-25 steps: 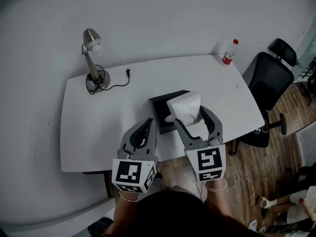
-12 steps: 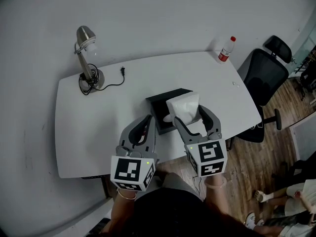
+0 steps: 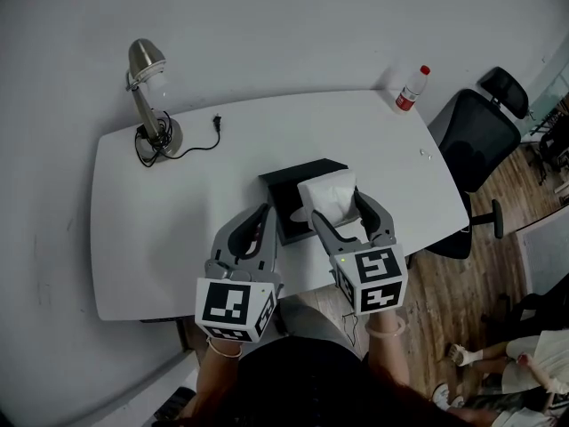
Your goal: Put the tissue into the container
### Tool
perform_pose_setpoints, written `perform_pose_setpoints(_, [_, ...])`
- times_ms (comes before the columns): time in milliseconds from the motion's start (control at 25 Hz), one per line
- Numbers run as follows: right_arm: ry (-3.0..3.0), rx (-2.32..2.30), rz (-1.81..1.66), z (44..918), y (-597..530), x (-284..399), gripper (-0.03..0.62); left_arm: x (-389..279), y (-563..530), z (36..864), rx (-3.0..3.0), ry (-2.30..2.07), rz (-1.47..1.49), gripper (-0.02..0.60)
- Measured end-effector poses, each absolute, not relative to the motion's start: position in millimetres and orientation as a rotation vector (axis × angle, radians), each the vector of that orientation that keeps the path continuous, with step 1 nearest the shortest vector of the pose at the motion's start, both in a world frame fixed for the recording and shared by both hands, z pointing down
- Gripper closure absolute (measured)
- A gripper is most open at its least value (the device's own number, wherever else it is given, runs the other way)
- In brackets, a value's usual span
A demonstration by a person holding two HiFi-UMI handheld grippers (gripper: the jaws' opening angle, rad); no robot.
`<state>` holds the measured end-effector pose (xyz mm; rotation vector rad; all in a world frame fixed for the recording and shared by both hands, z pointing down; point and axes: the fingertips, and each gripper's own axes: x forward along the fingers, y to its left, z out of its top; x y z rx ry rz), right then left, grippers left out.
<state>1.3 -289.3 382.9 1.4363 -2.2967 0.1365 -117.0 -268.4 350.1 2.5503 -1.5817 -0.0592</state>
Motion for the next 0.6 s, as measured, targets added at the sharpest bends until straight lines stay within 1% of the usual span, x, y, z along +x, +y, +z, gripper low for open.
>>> perform_pose_setpoints(600, [-2.249, 1.333, 0.279, 420, -314, 0, 0.255, -111, -295, 367, 2.5, -1.585, -0.039, 0.552])
